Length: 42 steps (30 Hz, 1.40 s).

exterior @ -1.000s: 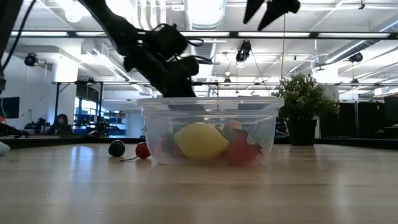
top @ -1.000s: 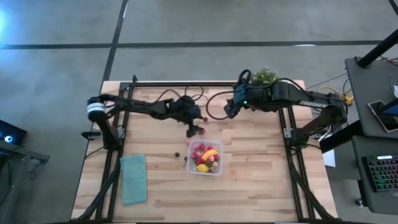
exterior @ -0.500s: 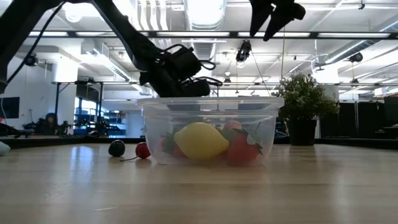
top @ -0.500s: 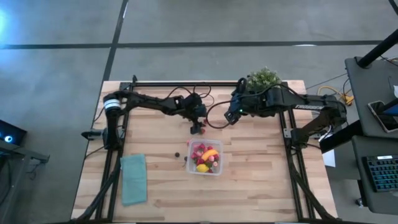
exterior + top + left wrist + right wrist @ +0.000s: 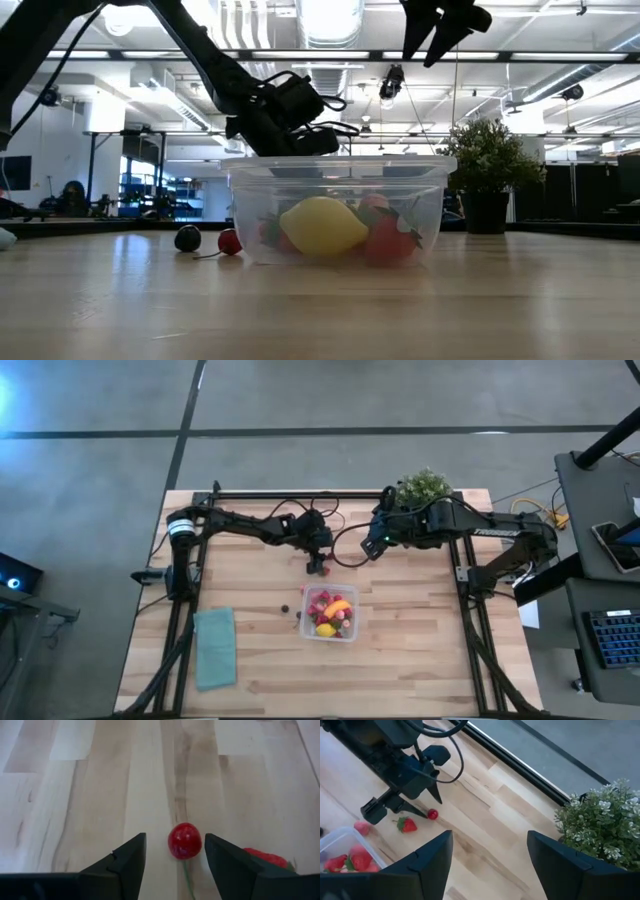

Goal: Pick and placing Produce into tupperware
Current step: Put the red cherry into the transparent container

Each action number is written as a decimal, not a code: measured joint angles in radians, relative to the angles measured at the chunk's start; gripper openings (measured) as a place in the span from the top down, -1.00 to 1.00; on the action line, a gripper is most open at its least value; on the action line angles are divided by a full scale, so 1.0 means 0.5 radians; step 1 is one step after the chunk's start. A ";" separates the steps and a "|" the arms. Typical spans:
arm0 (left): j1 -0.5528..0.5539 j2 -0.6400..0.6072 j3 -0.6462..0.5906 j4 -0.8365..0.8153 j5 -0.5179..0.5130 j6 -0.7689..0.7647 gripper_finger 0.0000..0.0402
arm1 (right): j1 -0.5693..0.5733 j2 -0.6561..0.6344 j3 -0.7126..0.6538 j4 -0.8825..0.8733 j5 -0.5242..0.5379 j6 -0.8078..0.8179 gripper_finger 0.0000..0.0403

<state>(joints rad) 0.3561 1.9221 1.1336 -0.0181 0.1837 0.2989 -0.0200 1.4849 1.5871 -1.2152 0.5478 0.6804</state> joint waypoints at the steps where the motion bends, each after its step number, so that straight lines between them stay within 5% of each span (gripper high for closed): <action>1: -0.002 0.000 0.000 0.001 0.001 0.000 0.07 | 0.000 -0.001 0.000 0.000 0.004 0.000 -0.23; 26: -0.044 0.112 0.093 0.028 -0.016 -0.005 0.08 | 0.000 0.000 -0.009 -0.001 0.007 0.047 -0.20; 42: -0.048 0.097 0.073 -0.049 -0.011 -0.011 0.63 | 0.000 0.000 -0.014 -0.002 0.007 0.039 -0.18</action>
<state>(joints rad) 0.3321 1.9706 1.1699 -0.0426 0.1783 0.2935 -0.0200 1.4849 1.5803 -1.2163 0.5514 0.6998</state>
